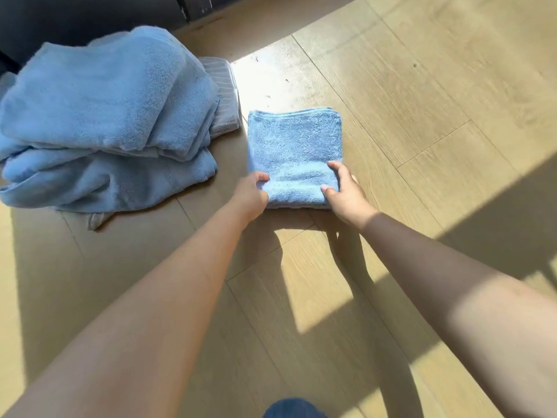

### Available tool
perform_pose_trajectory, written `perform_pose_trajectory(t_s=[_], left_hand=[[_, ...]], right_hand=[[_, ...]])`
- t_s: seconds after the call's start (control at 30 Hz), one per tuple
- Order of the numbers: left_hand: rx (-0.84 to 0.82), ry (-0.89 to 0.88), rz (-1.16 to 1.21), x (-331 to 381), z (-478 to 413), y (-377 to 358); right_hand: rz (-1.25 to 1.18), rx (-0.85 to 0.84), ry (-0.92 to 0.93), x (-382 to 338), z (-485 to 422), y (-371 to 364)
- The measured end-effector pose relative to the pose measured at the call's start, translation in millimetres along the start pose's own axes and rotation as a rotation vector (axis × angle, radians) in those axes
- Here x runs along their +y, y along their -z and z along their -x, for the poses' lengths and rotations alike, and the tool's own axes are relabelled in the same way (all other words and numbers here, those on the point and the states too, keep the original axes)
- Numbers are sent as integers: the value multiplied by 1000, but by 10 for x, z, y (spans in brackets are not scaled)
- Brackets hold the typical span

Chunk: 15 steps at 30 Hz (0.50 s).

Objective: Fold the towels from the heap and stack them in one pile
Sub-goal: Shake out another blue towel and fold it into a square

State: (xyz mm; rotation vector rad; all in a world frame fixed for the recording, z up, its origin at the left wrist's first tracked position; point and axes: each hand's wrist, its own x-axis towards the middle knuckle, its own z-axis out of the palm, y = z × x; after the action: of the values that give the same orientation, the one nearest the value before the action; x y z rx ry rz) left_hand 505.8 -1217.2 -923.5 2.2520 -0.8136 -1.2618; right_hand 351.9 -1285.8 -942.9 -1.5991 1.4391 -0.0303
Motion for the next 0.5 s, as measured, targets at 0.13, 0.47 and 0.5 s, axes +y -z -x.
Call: perform_pose_trajectory(t_s=[0.13,0.47,0.5], left_hand=[[29,-16,8,-94,-54,-25],[86,-155,-152,-99,-136,-55],[69,-157,-170,-106,-132,-57]], right_hand=[[-3,52,21,-14,-22,-1],[-21,168,20,13,129,-40],[-22,152,2,16,119,-33]])
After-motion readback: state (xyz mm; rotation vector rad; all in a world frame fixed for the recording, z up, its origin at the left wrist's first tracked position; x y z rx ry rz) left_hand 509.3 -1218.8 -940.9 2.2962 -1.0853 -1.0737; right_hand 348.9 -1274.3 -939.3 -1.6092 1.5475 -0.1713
